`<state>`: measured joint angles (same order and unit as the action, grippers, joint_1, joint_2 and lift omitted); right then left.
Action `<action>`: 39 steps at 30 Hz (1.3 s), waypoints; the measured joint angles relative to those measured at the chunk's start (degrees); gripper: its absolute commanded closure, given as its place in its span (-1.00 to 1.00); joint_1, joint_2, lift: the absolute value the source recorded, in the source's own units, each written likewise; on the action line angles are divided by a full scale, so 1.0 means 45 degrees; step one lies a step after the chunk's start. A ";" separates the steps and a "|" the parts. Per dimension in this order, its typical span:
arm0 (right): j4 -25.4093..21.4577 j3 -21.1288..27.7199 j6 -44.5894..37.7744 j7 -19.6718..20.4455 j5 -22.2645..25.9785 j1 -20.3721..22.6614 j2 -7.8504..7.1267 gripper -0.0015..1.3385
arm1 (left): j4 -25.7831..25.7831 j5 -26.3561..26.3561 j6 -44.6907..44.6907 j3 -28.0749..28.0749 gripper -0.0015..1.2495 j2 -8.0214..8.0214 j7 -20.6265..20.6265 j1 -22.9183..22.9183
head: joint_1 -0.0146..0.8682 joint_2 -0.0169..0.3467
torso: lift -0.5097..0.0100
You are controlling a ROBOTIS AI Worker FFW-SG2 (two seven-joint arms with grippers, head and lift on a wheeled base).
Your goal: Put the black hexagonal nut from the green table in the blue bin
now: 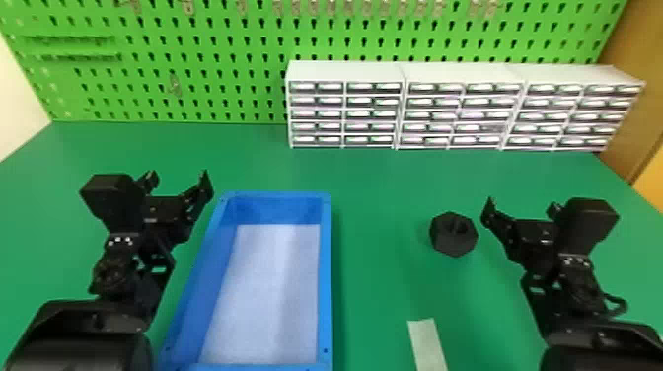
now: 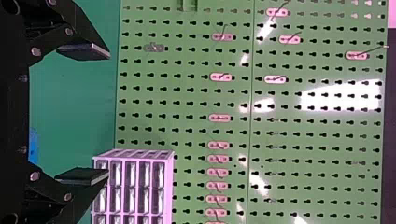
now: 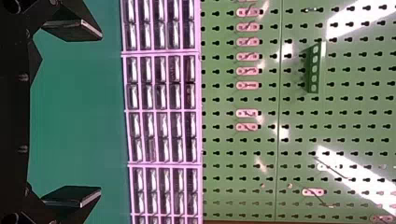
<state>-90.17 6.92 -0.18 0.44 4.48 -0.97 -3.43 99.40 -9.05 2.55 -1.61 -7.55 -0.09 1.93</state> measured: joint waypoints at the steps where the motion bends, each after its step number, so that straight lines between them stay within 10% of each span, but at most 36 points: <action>1: 0.0000 0.0002 0.0000 0.0000 0.0000 0.0000 0.0000 -0.80 | 0.0000 0.0000 0.0000 0.0002 -0.41 0.0000 0.0000 0.0000 | 0.59 -0.62 | 0.59; 26: -0.0001 0.0038 -0.0329 -0.0001 0.0009 -0.0143 -0.0024 -0.80 | 0.0000 -0.0001 0.0000 -0.0015 -0.41 -0.0001 0.0000 0.0000 | 0.59 -0.62 | 0.59; 39: -0.0111 0.0202 -0.3774 -0.1193 -0.0238 -0.1906 -0.0233 -0.79 | 0.0000 -0.0004 0.0000 -0.0081 -0.41 -0.0002 0.0000 0.0061 | 0.59 -0.62 | 0.59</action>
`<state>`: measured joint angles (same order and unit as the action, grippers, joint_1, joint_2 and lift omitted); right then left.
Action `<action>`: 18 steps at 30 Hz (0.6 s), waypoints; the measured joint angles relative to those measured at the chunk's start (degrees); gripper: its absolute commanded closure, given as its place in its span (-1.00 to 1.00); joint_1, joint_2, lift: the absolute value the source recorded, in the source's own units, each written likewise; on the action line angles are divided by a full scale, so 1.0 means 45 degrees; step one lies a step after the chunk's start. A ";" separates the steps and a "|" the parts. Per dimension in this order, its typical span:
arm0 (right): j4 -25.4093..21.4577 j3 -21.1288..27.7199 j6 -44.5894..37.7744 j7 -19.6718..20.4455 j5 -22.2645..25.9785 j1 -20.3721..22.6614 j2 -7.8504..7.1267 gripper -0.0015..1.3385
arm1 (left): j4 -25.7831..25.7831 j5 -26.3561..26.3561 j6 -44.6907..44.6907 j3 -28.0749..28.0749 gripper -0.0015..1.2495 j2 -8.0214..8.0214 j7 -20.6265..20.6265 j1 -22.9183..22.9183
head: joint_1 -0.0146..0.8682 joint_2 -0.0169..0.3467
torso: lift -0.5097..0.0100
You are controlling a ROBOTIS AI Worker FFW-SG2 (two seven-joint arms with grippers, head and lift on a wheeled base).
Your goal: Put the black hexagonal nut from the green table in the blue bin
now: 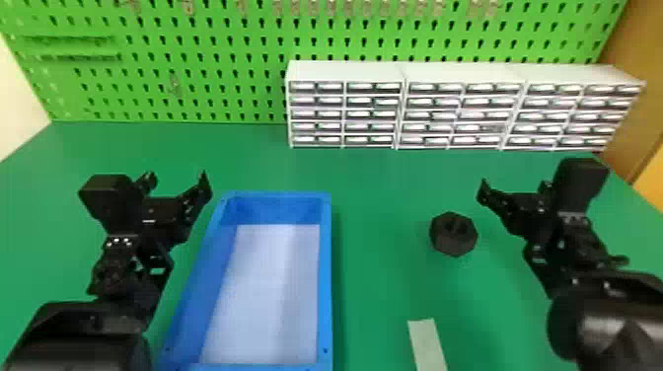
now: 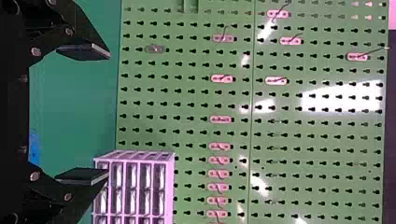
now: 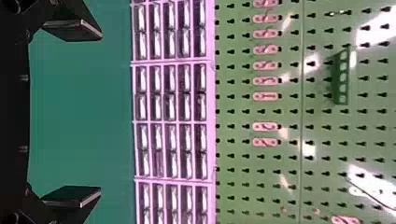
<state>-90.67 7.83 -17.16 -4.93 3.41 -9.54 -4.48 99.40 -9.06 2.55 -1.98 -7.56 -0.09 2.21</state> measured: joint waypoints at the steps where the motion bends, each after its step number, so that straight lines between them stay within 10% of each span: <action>1: -0.0003 -0.0043 -0.0382 -0.0005 -0.0018 -0.0164 -0.0037 -0.79 | 0.0000 -0.0004 0.0000 -0.0008 -0.41 0.0000 0.0000 0.0009 | 0.59 -0.62 | 0.59; 18: 0.2032 -0.1044 -0.4982 -0.0780 -0.0611 -0.3444 -0.0858 -0.80 | 0.0077 -0.0017 -0.0020 -0.0112 -0.41 0.0000 0.0000 0.0128 | 0.59 -0.62 | 0.59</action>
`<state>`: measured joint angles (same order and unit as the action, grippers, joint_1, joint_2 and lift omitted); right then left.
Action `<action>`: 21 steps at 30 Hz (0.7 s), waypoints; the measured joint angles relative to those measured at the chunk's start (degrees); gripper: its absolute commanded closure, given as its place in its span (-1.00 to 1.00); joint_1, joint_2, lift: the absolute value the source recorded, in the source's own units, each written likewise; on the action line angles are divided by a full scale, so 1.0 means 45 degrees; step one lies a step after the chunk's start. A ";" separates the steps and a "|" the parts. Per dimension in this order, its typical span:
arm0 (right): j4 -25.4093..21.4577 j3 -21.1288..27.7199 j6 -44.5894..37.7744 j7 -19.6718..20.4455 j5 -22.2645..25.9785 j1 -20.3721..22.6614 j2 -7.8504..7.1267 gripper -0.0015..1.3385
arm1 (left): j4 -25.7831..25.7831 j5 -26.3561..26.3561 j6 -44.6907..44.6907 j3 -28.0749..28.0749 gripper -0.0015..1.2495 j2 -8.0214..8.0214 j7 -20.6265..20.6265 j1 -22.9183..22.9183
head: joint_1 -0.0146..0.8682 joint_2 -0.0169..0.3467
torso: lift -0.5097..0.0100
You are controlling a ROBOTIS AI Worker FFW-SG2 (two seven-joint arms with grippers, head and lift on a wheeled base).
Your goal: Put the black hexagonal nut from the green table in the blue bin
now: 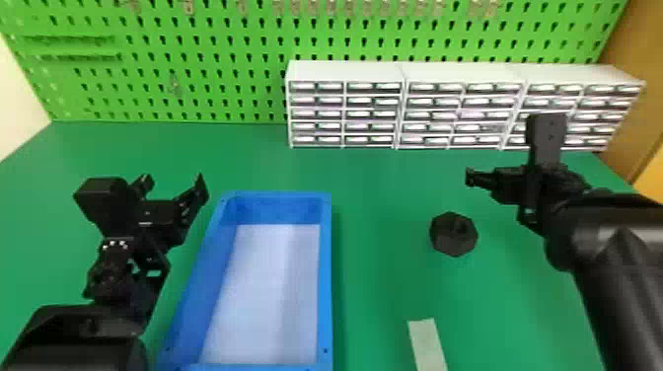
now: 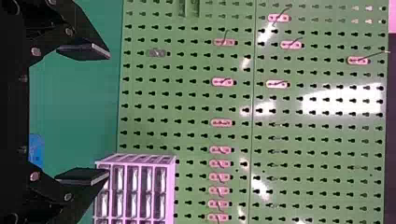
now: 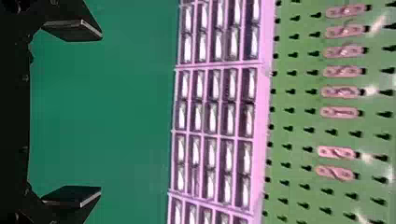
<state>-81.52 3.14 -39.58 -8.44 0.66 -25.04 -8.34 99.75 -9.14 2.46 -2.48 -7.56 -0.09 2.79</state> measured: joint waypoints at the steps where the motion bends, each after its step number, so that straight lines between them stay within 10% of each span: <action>1: 0.0326 -0.0047 -0.0119 -0.0230 -0.0057 -0.0221 -0.0032 -0.80 | 0.0010 0.0000 0.0000 -0.0009 -0.41 0.0000 0.0000 0.0004 | 0.59 -0.62 | 0.59; 21: 0.5272 0.0517 -0.1165 -0.2885 -0.2735 -0.3211 0.0023 -0.80 | 0.0059 0.0001 0.0001 -0.0078 -0.41 0.0000 0.0000 0.0046 | 0.59 -0.62 | 0.59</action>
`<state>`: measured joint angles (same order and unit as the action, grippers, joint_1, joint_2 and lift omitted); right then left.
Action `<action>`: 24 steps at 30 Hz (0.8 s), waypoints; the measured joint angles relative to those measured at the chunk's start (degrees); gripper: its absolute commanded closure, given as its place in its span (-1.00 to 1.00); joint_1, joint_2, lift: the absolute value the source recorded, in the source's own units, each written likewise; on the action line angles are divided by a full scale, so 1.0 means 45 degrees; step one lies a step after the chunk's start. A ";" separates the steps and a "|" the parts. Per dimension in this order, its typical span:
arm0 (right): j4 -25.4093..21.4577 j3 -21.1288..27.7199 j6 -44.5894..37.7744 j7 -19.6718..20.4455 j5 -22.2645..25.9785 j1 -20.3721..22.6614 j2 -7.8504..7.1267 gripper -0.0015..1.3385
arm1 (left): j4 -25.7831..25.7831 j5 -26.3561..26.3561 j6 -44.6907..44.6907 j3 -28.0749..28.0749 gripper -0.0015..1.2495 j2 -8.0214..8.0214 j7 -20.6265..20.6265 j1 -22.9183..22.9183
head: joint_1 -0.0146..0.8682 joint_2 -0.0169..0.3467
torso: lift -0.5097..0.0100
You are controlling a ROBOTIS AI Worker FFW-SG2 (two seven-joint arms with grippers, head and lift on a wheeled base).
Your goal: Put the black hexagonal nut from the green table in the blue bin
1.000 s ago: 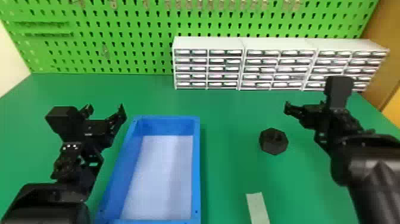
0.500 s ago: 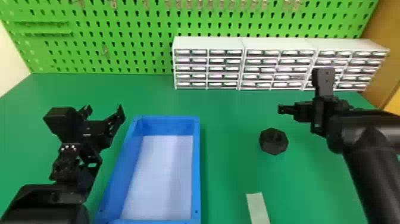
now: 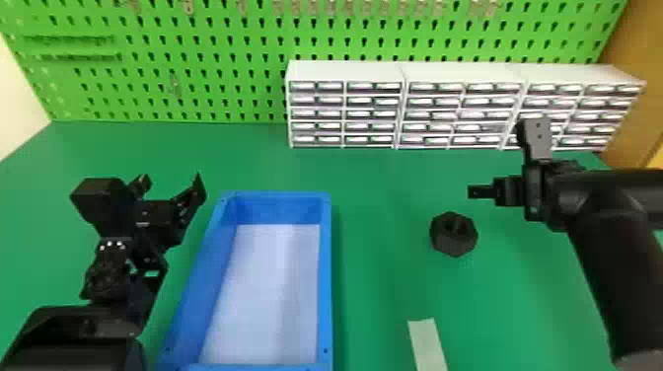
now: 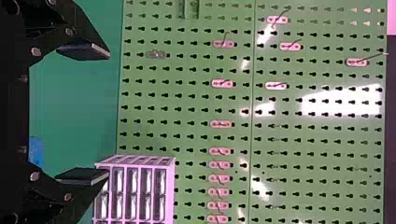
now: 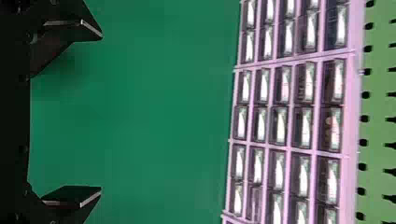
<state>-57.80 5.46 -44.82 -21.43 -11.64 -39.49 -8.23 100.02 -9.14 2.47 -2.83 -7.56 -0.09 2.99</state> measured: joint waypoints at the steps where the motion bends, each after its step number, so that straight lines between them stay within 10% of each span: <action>1: 0.0153 0.0002 -0.0040 -0.0030 -0.0130 -0.0101 0.0021 -0.80 | 0.0000 0.0002 0.0000 -0.0004 -0.41 0.0000 0.0000 0.0000 | 0.59 -0.62 | 0.59; 24: 0.2732 -0.0659 -0.1871 -0.0692 -0.2538 -0.1857 0.0675 -0.79 | 0.0000 0.0073 0.0017 -0.0040 -0.41 -0.0020 0.0000 0.0038 | 0.59 -0.62 | 0.59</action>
<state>-45.51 2.50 -53.24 -24.54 -23.06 -47.84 -5.19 100.02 -8.80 2.54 -3.01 -7.65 -0.09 3.16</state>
